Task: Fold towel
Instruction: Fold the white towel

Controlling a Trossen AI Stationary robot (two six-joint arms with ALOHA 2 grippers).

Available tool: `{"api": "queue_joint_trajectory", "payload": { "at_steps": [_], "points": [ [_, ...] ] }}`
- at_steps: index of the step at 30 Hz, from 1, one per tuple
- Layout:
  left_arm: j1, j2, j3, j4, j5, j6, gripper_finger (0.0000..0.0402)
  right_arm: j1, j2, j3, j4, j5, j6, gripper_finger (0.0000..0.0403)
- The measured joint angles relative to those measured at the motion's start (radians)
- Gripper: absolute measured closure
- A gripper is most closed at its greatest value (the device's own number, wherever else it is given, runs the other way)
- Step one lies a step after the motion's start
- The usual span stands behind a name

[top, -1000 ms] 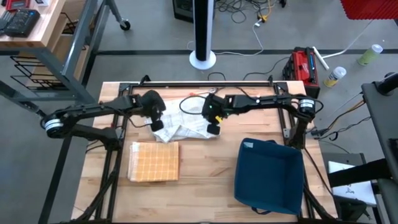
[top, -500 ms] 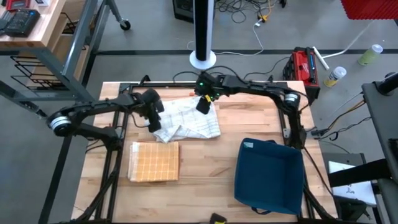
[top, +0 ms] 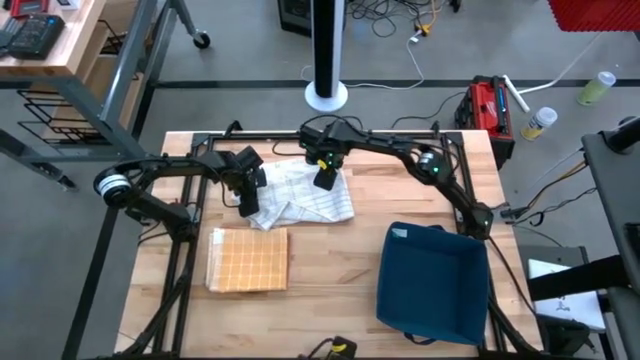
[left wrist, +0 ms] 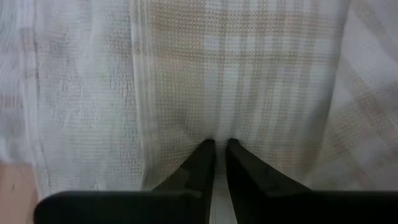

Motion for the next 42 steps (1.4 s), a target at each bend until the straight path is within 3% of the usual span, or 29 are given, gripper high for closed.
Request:
{"api": "queue_joint_trajectory", "payload": {
  "at_steps": [12, 20, 28, 33, 38, 42],
  "points": [
    [0.008, -0.078, -0.011, -0.016, -0.015, -0.003, 0.0379, -0.001, 0.033, 0.096, -0.014, 0.148, -0.049, 0.0254],
    [0.008, -0.079, -0.013, -0.012, -0.027, -0.004, 0.0400, -0.002, 0.039, 0.079, -0.011, 0.139, -0.082, 0.0249],
    [0.008, -0.079, -0.013, -0.006, -0.028, -0.004, 0.0399, -0.002, 0.039, 0.032, 0.010, 0.137, -0.110, 0.0271],
    [0.008, -0.079, -0.025, 0.025, -0.052, -0.004, 0.0401, -0.003, 0.040, 0.021, 0.016, 0.121, -0.139, 0.0303],
    [0.008, -0.079, -0.035, 0.051, -0.147, -0.006, 0.0401, -0.013, 0.040, 0.014, 0.044, 0.022, -0.171, 0.0389],
    [0.008, -0.096, -0.032, 0.033, -0.195, -0.024, 0.0401, -0.013, 0.025, 0.012, 0.037, 0.021, -0.170, 0.0399]
  ]
}}
